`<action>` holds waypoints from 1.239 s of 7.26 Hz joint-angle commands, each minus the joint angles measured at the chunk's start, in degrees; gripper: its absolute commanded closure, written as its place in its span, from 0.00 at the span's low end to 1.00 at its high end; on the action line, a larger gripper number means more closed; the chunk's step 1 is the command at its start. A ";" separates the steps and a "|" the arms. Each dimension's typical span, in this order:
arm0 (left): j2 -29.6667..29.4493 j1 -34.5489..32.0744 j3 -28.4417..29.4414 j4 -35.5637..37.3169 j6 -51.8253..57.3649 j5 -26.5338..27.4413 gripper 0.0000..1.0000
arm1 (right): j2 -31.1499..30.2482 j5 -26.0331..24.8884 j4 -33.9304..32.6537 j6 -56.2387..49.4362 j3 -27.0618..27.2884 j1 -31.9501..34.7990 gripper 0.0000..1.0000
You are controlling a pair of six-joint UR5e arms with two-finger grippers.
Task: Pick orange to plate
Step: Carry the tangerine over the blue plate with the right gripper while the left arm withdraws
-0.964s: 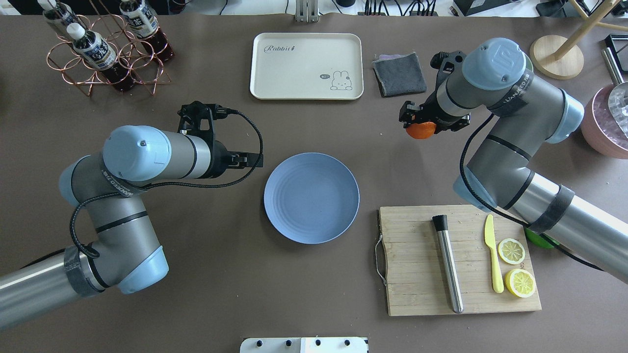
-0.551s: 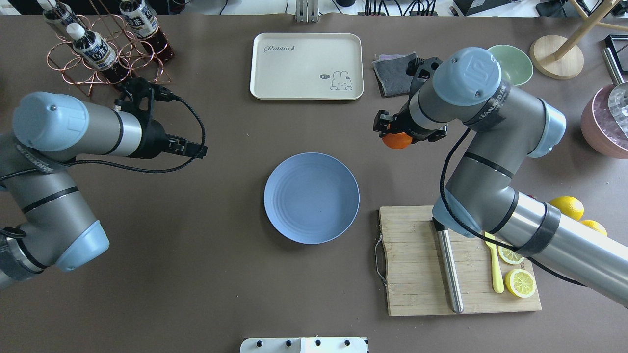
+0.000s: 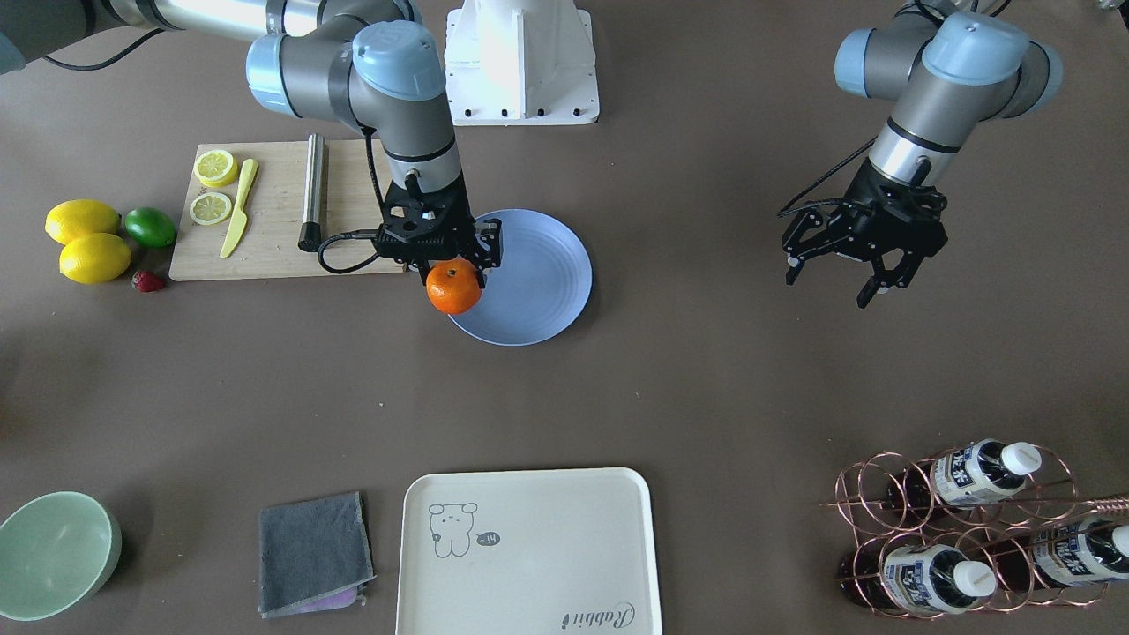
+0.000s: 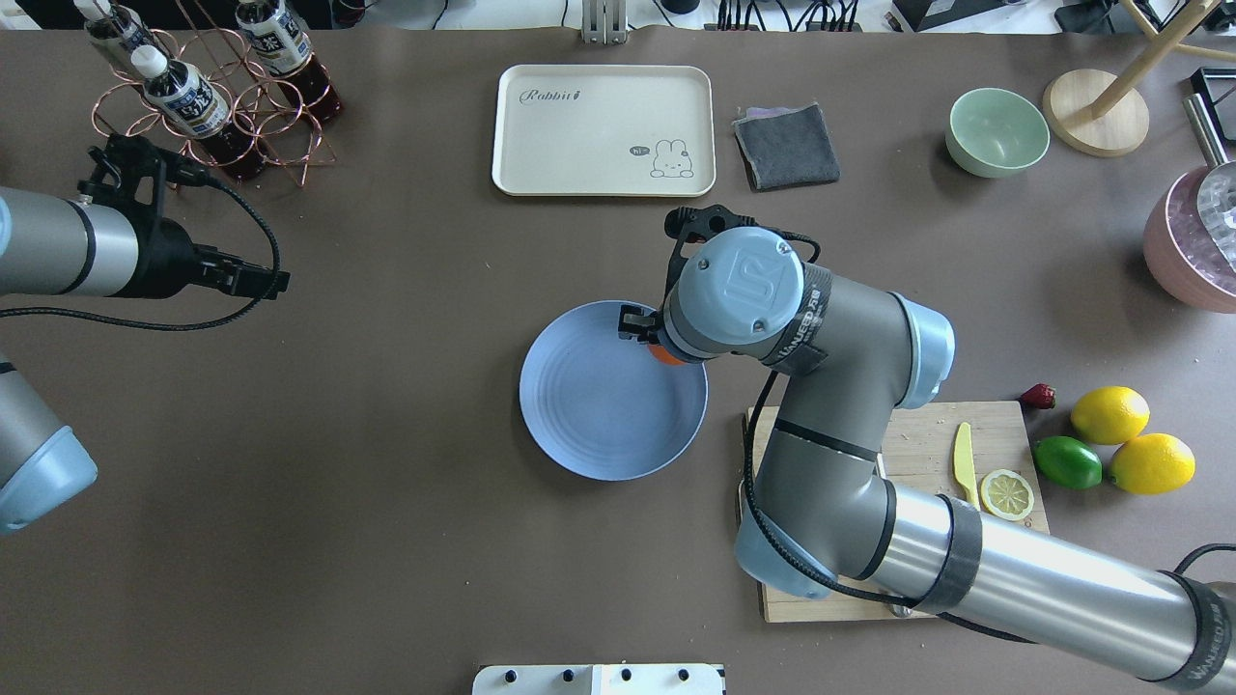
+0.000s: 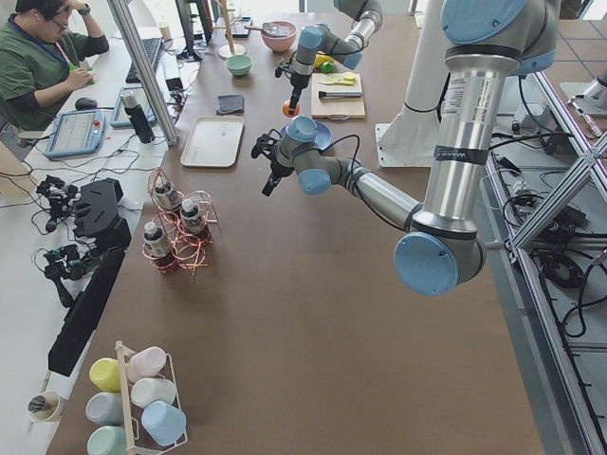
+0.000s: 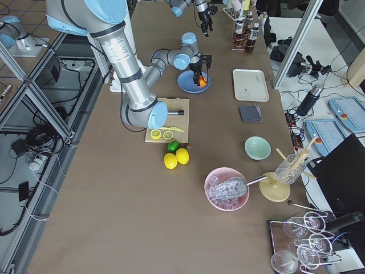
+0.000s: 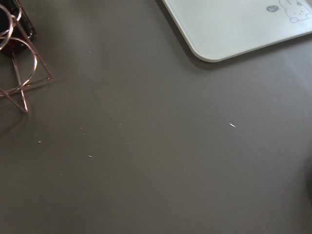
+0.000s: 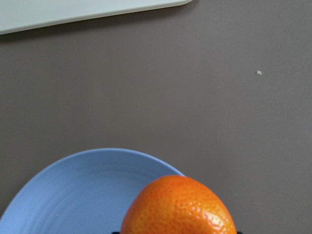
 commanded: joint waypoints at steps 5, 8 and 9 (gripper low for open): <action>2.82 -3.76 1.98 -3.20 0.20 -2.96 0.02 | 5.03 -5.01 0.13 0.60 -6.88 -5.01 1.00; 2.90 -3.76 1.98 -3.29 0.20 -3.05 0.02 | 5.21 -4.92 0.21 1.82 -7.33 -5.54 0.49; 2.90 -3.76 1.89 -3.29 0.20 -3.05 0.02 | 5.73 -5.01 0.21 4.26 -8.46 -5.71 0.01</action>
